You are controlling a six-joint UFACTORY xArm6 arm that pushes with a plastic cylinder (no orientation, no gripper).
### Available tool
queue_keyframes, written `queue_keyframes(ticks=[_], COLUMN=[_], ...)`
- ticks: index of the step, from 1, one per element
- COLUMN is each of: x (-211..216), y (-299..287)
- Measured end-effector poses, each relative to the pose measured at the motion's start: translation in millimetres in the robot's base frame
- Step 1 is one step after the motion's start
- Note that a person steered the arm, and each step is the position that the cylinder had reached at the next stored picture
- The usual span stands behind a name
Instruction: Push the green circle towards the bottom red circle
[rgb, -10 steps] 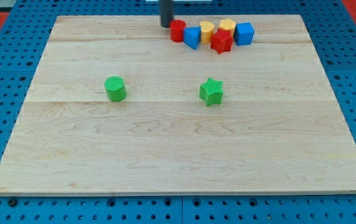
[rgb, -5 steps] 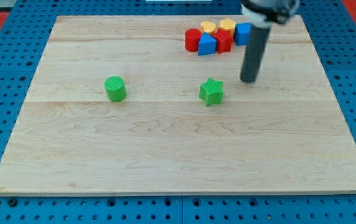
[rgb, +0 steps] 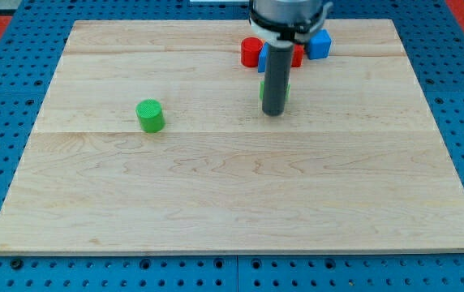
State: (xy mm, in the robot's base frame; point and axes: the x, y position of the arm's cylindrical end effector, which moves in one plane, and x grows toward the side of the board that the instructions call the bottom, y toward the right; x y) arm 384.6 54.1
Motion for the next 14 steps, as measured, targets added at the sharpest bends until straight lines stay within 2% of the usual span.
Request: queue_keyframes(ticks=[1,2,3,4,5,7,8,9,11,13,14], x=[-40,-8,88,110,77,50,70,30,3,-2,-26], y=[8,25,6,-97,-156,-156,-189,-207,-165,-91,-75])
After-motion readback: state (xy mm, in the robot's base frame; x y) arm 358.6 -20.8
